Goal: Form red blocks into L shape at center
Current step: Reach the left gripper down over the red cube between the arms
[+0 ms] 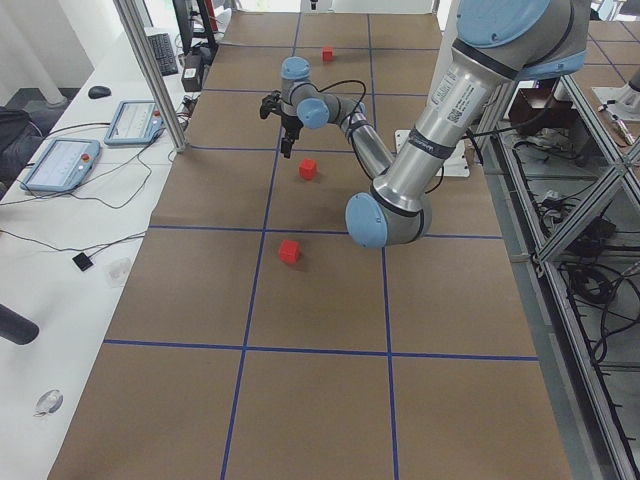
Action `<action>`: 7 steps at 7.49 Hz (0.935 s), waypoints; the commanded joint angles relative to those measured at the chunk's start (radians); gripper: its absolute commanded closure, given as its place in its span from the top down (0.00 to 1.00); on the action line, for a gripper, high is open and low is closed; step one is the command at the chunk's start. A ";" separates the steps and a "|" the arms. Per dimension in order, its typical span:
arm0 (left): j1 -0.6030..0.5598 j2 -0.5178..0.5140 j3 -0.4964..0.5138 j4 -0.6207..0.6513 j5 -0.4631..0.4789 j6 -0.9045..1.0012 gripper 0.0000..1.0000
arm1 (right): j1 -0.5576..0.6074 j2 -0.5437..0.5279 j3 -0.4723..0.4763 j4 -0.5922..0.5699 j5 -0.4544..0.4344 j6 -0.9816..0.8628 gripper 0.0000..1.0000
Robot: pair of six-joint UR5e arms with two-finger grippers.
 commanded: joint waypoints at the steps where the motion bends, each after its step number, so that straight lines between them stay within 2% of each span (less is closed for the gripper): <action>1: 0.008 -0.006 0.104 -0.133 0.005 0.026 0.99 | -0.001 0.006 -0.005 0.000 0.000 0.000 0.99; 7: 0.066 -0.006 0.107 -0.130 0.002 -0.032 1.00 | -0.001 0.006 -0.008 0.000 0.000 0.000 0.99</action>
